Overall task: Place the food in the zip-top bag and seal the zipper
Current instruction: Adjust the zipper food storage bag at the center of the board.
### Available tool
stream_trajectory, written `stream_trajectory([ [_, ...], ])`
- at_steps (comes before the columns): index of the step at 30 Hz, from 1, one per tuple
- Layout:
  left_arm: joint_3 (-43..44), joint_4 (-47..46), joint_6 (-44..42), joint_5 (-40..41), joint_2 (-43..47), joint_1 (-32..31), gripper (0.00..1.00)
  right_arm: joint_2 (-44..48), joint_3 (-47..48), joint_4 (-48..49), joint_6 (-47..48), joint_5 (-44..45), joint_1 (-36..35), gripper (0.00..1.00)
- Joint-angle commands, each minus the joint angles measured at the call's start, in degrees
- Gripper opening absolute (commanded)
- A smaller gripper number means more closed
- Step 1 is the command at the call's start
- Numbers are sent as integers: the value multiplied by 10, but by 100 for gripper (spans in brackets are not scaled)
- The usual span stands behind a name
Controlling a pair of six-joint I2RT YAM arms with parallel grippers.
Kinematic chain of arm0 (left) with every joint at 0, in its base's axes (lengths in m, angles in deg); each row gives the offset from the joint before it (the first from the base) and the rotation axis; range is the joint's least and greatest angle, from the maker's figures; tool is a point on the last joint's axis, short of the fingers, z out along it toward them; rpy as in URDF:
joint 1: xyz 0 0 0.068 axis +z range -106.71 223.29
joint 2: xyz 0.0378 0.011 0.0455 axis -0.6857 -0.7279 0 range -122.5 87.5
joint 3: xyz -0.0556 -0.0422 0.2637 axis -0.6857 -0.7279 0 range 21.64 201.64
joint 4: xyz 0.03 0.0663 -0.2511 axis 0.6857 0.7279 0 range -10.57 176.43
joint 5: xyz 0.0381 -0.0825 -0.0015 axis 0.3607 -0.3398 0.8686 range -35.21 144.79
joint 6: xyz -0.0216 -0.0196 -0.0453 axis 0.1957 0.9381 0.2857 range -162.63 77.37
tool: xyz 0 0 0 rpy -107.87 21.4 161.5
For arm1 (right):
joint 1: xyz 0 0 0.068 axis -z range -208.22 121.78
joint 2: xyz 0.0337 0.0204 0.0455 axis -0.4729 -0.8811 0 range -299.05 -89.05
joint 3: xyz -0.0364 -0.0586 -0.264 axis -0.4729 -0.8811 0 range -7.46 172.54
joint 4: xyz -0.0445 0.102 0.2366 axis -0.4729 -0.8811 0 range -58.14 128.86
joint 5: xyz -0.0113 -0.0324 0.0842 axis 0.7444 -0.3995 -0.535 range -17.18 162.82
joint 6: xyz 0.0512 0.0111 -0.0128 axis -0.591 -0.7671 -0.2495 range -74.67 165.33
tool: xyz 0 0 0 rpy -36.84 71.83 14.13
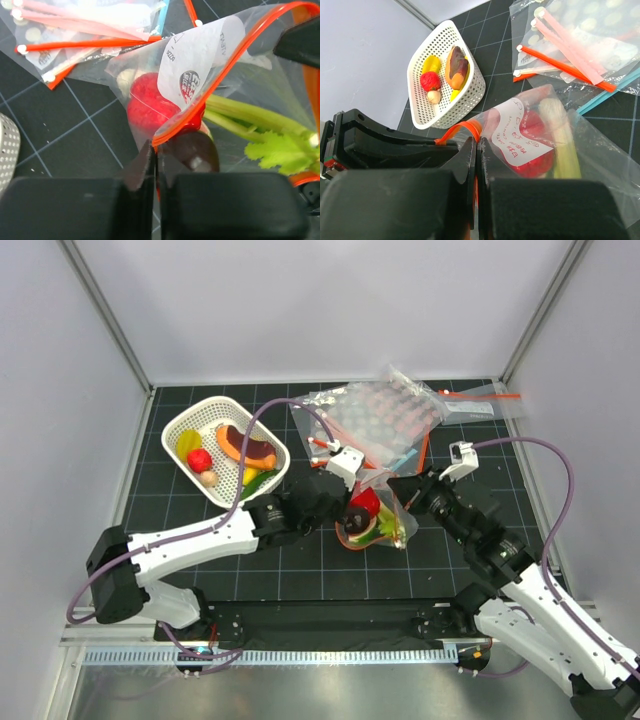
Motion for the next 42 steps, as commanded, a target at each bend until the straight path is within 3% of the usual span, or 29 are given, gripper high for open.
stream_trajectory([
  [1,40,25,5,7,-9,0,1,-6,21,38,13,6,-1,1],
  [5,62,88,48,56,7,2,0,-22,24,48,34,-32,-1,1],
  [7,68,109,60,69,24,8,0,-41,31,50,53,-81,-1,9],
  [8,65,117,73,69,35,17,0,-48,34,52,60,-98,-1,14],
  [9,60,123,77,67,61,23,0,-56,40,54,66,-134,0,28],
  [14,20,127,98,2,135,102,0,-93,40,87,107,-242,-1,59],
  [17,-6,114,114,-52,169,158,0,-94,20,137,121,-297,-1,64],
  [25,-15,93,153,-54,191,183,0,-109,-4,199,167,-404,-27,68],
  [28,-17,80,185,-78,189,205,1,-122,-3,187,215,-370,-87,68],
  [34,-8,74,251,-87,178,224,0,-158,-2,176,302,-127,-241,67],
  [42,48,132,372,-19,168,224,0,-138,-56,250,329,-77,-292,65],
])
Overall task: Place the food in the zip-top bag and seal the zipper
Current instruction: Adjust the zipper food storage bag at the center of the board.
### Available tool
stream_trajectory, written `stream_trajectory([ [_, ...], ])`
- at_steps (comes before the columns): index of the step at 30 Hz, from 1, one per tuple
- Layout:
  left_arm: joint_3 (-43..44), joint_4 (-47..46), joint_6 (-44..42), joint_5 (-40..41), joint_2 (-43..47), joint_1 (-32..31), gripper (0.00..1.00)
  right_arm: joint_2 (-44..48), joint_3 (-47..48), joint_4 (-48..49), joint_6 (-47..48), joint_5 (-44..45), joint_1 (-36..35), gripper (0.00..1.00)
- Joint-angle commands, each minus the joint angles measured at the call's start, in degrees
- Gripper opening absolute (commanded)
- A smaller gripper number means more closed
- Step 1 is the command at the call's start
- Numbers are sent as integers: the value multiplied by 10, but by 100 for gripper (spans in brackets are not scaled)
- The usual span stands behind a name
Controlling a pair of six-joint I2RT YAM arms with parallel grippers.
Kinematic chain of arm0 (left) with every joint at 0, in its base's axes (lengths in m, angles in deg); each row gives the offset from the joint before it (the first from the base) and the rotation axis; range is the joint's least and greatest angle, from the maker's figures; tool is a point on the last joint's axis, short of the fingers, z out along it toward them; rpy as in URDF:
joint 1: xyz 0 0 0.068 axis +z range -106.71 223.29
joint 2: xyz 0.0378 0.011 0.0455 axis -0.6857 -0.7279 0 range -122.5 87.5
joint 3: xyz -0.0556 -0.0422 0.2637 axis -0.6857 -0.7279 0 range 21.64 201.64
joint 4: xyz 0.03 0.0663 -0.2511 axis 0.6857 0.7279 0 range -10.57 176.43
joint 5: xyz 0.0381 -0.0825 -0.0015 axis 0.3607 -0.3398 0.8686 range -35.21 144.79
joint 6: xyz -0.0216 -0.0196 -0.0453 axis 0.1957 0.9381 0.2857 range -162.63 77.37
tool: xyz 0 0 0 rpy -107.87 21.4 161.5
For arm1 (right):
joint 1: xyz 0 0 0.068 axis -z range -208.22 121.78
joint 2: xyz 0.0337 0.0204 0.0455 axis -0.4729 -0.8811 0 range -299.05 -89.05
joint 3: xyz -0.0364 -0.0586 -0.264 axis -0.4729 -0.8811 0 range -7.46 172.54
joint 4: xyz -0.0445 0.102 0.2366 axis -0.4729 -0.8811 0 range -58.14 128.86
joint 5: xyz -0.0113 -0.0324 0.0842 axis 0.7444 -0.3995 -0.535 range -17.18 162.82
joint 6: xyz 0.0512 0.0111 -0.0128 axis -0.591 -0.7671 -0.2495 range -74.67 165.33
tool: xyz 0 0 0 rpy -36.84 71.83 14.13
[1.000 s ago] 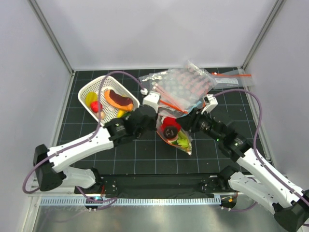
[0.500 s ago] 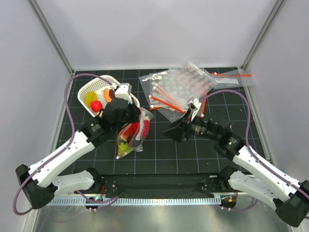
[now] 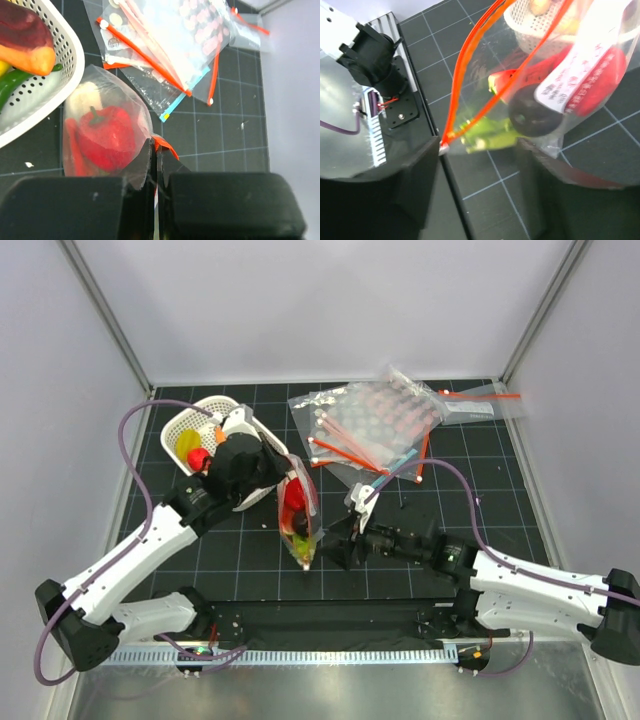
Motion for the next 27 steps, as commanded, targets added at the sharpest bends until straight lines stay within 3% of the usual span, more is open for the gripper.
stream_trajectory([
  [1,60,15,79,46,0,2,0,19,-18,82,38,47,-17,73],
  [5,86,44,120,84,5,2,0,9,-40,116,61,82,-38,82],
  [12,86,66,185,153,38,2,0,-2,-68,175,92,140,-92,85],
  [17,77,70,250,158,66,2,1,-42,-60,194,122,181,-118,89],
  [23,79,72,272,171,85,2,1,-65,-63,244,170,289,-184,93],
  [27,75,72,287,172,88,2,0,-58,-77,294,174,313,-198,99],
])
